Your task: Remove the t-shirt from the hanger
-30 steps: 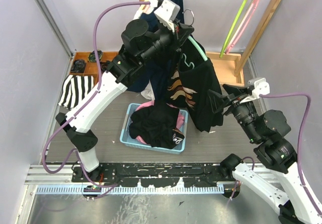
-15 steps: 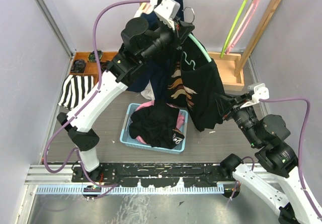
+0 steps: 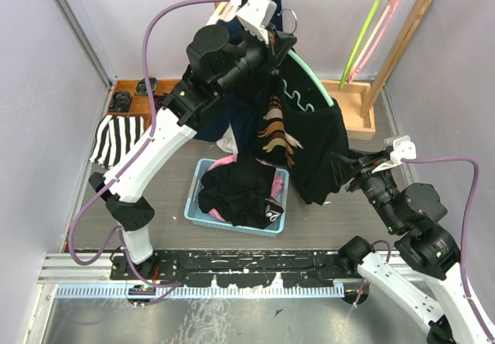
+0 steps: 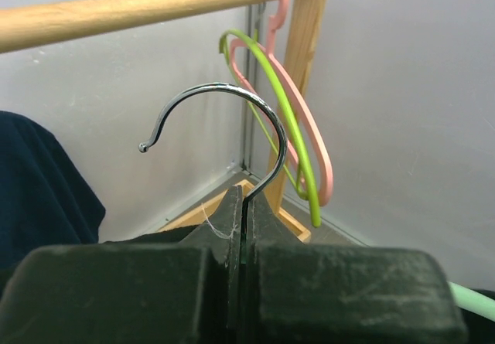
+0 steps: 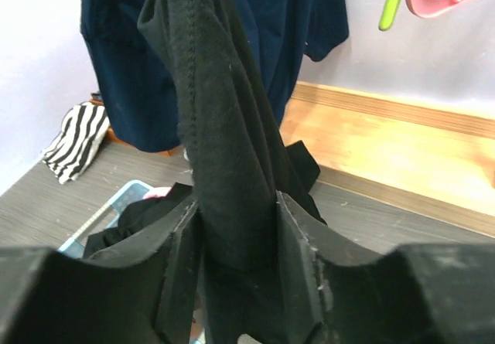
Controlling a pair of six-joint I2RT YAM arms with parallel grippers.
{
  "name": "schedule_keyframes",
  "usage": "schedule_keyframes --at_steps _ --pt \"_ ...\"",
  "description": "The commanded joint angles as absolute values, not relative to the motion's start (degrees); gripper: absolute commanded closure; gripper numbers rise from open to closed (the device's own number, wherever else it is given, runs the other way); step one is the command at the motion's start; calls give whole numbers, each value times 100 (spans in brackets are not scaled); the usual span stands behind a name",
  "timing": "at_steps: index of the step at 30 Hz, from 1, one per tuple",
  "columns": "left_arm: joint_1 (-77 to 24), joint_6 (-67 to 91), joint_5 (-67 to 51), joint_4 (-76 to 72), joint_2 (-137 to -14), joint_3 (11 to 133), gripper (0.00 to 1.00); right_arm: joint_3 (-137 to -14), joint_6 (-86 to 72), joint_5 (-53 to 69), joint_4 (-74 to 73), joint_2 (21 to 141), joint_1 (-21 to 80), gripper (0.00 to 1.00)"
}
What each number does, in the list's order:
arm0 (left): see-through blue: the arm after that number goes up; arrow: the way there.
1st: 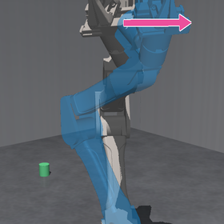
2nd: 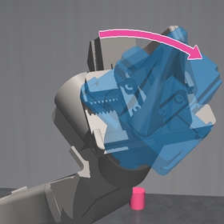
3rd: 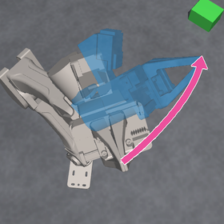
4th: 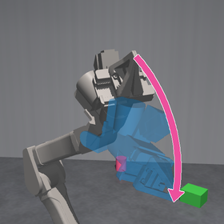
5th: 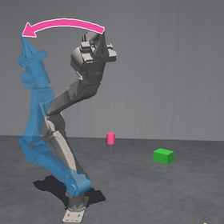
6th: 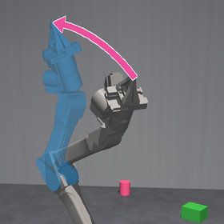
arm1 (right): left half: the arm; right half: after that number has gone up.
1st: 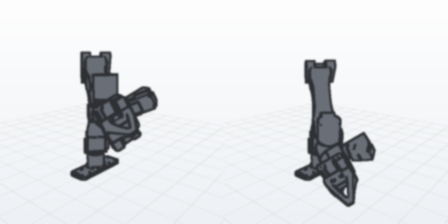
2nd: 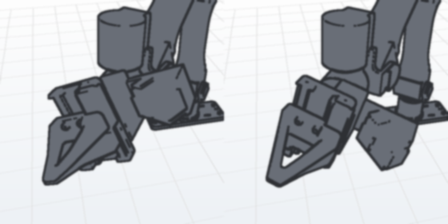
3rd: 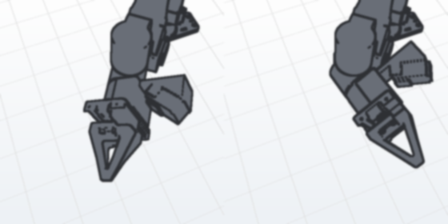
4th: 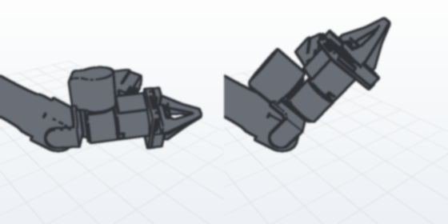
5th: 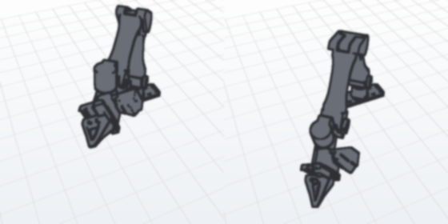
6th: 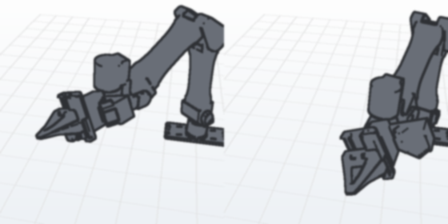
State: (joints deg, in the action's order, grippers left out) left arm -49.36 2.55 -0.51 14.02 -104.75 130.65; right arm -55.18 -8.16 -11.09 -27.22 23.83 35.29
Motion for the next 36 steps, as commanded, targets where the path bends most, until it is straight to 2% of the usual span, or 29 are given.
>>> schedule_keyframes --at_steps 1,3,5,8,12,14,15,18,21,27,36 --pt "-4836 210 205 817 -10378 13441 100 -5455 -899 -1411 -2895 2259 3537 52" --pt "-4842 222 208 813 -10370 13444 100 -5451 -898 -1423 -2902 2267 3542 52" --pt "-4843 220 201 808 -10369 13451 100 -5450 -907 -1447 -2906 2272 3542 56" --pt "-4838 211 224 818 -10357 13478 100 -5427 -921 -1487 -2914 2251 3540 71" --pt "-4839 238 283 845 -10365 13565 100 -5334 -961 -1582 -2924 2203 3538 97" --pt "-4842 276 327 884 -10378 13640 100 -5290 -980 -1608 -2958 2182 3537 98" --pt "-4840 287 328 891 -10374 13664 100 -5276 -985 -1608 -2985 2180 3541 96" --pt "-4841 307 264 905 -10364 13638 100 -5304 -988 -1583 -3001 2172 3540 70" --pt "-4838 316 200 911 -10336 13544 100 -5367 -957 -1593 -2949 2132 3538 53" --pt "-4837 316 150 868 -10246 13278 100 -5564 -819 -1600 -2869 2169 3542 46" --pt "-4840 314 143 871 -10182 13064 100 -5876 -653 -1447 -2686 2330 3537 45"
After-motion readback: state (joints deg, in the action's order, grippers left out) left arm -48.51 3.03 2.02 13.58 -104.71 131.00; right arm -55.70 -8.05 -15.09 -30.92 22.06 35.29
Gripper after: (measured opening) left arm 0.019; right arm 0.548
